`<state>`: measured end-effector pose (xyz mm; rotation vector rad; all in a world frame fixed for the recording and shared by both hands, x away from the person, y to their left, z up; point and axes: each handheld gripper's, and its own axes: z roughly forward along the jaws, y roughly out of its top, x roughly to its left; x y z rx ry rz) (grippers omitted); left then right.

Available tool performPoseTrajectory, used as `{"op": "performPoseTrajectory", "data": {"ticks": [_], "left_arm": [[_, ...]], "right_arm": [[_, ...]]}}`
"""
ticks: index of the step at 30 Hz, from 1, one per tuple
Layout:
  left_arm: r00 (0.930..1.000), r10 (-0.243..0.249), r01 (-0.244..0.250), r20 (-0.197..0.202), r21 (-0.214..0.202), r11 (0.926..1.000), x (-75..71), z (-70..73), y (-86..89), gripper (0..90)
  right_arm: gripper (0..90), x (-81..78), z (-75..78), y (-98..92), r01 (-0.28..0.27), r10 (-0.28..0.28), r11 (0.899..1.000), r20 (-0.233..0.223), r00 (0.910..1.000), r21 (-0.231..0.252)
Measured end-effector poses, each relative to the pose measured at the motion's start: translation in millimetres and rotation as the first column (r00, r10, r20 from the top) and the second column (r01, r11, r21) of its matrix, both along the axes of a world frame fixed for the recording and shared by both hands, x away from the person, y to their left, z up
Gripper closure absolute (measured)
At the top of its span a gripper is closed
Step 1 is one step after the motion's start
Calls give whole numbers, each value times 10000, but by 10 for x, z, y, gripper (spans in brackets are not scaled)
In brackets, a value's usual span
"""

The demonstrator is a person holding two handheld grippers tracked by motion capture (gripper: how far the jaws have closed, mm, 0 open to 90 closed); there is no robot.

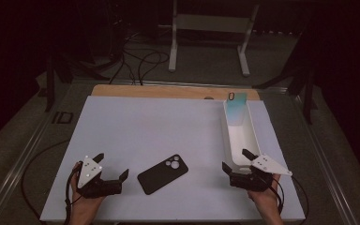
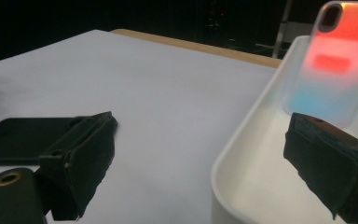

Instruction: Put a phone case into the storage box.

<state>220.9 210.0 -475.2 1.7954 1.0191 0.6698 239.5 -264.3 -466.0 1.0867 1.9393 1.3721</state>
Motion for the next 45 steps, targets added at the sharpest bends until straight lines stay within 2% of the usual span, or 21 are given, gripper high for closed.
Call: {"op": "performPoseTrajectory", "data": {"ticks": [10,15,18,19,20,21,22,23,24,25,28,34,36,39,43,44,45], "left_arm": [[9985,-523,526,-179,187,9984,10,14,-82,0],[9950,-931,946,-355,429,9946,28,21,-148,0],[9892,-1359,1388,-551,548,9888,60,34,-212,0],[9849,-1576,1621,-714,633,9847,78,44,-246,0],[9849,-1576,1621,-714,633,9847,78,44,-246,0],[9806,-1759,1823,-869,715,9807,98,51,-283,0],[9806,-1759,1823,-869,715,9807,98,51,-283,0],[9753,-1916,1998,-1101,685,9774,118,50,-320,0],[9753,-1916,1998,-1101,685,9774,118,50,-320,0],[9706,-2016,2139,-1315,874,9729,143,42,-366,0],[9667,-2133,2275,-1412,930,9693,154,38,-401,0],[9539,-2468,2699,-1707,1284,9543,182,38,-529,0],[9519,-2528,2781,-1732,1419,9500,188,45,-556,0],[9503,-2564,2825,-1765,1434,9485,198,53,-581,0],[9443,-2678,2967,-1910,1427,9443,237,54,-642,0],[9409,-2723,3050,-2013,1540,9398,260,49,-669,0],[9409,-2723,3050,-2013,1540,9398,260,49,-669,0]], "right_arm": [[87,-7,-53,-68,154,-152,9997,-78,9999,181],[87,-3,-60,-74,156,-153,9997,-134,9998,186],[87,-3,-55,-80,185,-181,9995,-149,9997,250],[87,-2,-51,-84,183,-178,9994,-155,9997,299],[87,-2,-50,-86,188,-184,9994,-153,9997,300],[87,0,-49,-90,185,-181,9993,-148,9997,313],[87,-1,-49,-91,198,-193,9993,-169,9997,328],[87,0,-49,-95,221,-215,9992,-173,9996,324],[87,0,-49,-95,221,-215,9992,-173,9996,324],[87,5,-51,-107,240,-235,9993,-162,9996,297],[87,9,-50,-119,258,-250,9990,-207,9995,352],[87,11,-51,-128,245,-239,9993,-205,9995,283],[87,12,-52,-135,239,-233,9993,-225,9995,295],[87,13,-52,-145,282,-274,9991,-243,9993,322],[87,10,-50,-151,280,-273,9991,-234,9994,332],[87,10,-49,-153,287,-279,9990,-238,9993,332],[86,9,-49,-153,289,-281,9990,-243,9993,333]]}}
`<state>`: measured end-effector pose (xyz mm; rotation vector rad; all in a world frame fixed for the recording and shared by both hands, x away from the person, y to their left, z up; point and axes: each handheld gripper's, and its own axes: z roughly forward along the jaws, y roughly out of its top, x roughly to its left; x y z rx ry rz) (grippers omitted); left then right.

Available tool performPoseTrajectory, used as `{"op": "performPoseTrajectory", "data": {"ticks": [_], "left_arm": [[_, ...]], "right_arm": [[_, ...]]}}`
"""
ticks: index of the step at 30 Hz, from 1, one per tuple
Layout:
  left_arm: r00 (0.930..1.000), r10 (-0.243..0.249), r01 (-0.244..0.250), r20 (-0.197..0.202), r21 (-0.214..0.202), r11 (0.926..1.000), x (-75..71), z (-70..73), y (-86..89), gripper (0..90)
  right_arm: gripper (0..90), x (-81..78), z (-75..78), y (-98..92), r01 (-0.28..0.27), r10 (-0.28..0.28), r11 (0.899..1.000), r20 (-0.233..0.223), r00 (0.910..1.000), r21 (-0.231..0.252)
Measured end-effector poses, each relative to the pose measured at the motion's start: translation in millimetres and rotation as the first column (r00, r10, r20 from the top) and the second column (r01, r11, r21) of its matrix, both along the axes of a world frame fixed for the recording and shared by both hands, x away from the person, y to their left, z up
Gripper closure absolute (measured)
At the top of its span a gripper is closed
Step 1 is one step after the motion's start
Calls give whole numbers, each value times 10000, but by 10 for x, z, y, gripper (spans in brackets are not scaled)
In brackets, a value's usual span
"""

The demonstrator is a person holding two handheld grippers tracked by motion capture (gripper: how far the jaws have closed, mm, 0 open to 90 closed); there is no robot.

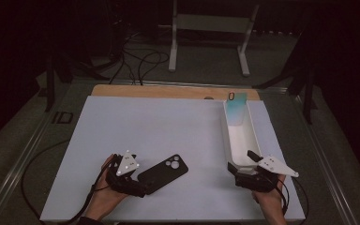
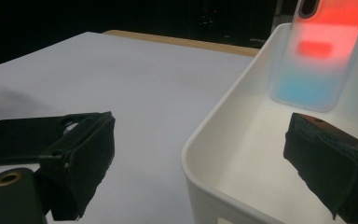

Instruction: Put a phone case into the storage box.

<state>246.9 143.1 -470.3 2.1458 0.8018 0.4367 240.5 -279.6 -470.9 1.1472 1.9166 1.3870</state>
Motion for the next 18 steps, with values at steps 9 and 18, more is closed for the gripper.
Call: {"op": "performPoseTrajectory", "data": {"ticks": [9,18], "left_arm": [[9962,-405,436,-776,388,9983,119,-128,-182,0],[9878,-652,766,-1416,768,9941,208,-257,-286,0]], "right_arm": [[87,4,-9,5,-15,15,10000,-17,10000,-16],[87,4,-10,4,-30,30,10000,-9,10000,-27]]}}
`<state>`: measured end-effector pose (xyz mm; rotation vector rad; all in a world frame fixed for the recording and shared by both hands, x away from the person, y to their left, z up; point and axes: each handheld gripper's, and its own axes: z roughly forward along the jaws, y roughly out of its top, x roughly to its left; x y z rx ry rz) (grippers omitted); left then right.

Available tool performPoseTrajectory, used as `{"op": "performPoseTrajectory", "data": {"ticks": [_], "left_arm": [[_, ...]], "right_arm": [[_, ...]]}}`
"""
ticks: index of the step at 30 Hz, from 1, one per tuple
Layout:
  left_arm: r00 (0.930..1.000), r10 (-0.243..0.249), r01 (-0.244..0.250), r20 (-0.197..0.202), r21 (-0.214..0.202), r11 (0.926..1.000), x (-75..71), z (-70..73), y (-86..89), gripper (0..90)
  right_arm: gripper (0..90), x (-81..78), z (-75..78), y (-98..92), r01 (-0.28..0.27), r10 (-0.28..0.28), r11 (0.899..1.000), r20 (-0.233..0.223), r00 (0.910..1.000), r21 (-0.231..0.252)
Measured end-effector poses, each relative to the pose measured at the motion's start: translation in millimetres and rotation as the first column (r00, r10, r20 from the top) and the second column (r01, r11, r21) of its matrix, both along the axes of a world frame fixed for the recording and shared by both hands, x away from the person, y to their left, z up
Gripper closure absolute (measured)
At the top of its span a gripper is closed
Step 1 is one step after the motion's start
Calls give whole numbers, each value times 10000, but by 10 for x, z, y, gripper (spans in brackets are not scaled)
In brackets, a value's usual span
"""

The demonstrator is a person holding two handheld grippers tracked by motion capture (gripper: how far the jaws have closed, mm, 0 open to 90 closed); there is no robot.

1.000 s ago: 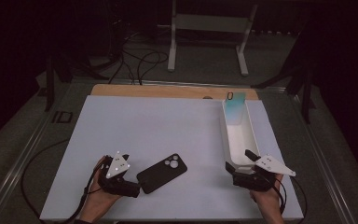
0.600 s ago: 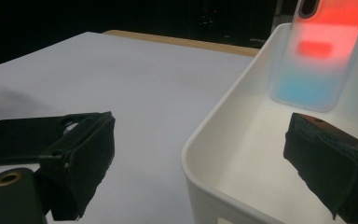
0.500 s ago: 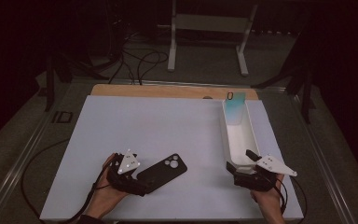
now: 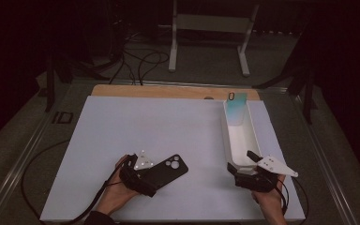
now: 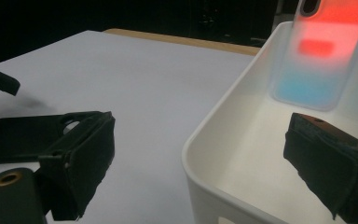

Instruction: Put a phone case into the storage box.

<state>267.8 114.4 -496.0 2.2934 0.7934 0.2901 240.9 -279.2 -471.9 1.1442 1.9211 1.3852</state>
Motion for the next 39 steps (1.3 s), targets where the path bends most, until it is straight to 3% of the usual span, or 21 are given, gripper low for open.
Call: {"op": "performPoseTrajectory", "data": {"ticks": [9,10,16,30,39], "left_arm": [[9985,-231,253,-493,430,9988,39,-71,-61,0],[9967,-279,335,-756,739,9967,55,-107,-88,0],[9922,-375,504,-1187,1076,9929,90,-181,-121,0],[9917,-337,526,-1237,1524,9869,102,-191,-165,34],[9889,-598,832,-1360,1740,9812,119,-165,-189,81]], "right_arm": [[87,2,-7,6,-14,14,10000,-52,10000,-10],[87,2,-7,6,-14,14,10000,-52,10000,-10],[87,6,-18,11,-38,38,10000,-78,10000,-6],[87,9,-26,18,-68,68,10000,-110,9999,-39],[87,12,-26,31,-116,116,9999,-85,9999,-56]]}}
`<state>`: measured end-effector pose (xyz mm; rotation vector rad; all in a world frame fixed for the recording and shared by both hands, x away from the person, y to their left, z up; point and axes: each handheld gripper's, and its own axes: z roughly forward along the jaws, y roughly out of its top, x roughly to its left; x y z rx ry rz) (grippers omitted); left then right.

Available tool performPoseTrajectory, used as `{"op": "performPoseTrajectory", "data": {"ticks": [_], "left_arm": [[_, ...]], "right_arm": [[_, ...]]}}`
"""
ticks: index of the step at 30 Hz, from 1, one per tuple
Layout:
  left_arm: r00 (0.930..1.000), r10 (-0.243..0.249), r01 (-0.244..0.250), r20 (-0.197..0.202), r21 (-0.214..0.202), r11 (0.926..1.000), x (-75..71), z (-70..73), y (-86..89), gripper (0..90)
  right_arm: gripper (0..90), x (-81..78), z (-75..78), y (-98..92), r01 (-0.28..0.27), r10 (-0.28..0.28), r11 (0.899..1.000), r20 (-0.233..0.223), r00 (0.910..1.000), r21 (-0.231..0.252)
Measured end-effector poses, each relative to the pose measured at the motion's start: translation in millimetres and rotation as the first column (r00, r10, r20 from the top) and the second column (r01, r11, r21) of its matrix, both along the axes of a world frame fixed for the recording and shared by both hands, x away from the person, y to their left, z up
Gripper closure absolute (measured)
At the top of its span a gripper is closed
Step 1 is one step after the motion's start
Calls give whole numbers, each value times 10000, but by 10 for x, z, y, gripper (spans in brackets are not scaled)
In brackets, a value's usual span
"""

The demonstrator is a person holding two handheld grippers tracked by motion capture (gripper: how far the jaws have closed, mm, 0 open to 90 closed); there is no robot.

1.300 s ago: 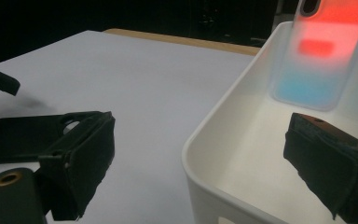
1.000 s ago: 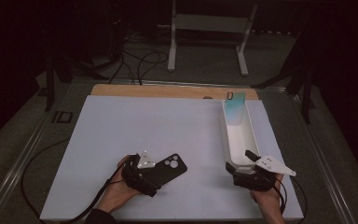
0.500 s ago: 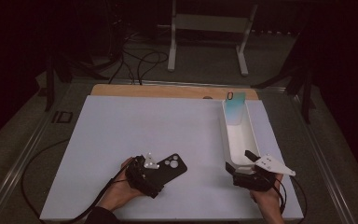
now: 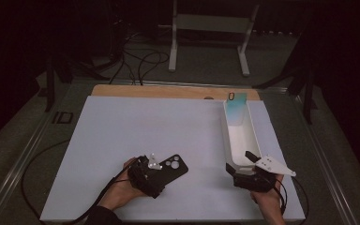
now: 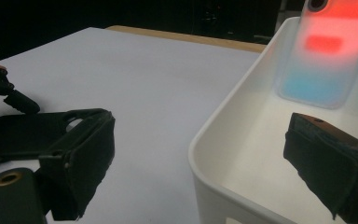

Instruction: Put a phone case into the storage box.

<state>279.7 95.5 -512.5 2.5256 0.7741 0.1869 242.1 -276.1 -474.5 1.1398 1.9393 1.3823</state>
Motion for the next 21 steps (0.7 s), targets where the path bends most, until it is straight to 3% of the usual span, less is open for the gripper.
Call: {"op": "performPoseTrajectory", "data": {"ticks": [3,21], "left_arm": [[9999,-133,133,10,-50,9999,-6,12,0,126],[9995,78,-74,314,-135,9999,-55,31,-5,166]], "right_arm": [[87,1,0,6,-16,16,10000,-9,10000,9],[88,-2,13,22,-70,70,10000,-6,10000,-17]]}}
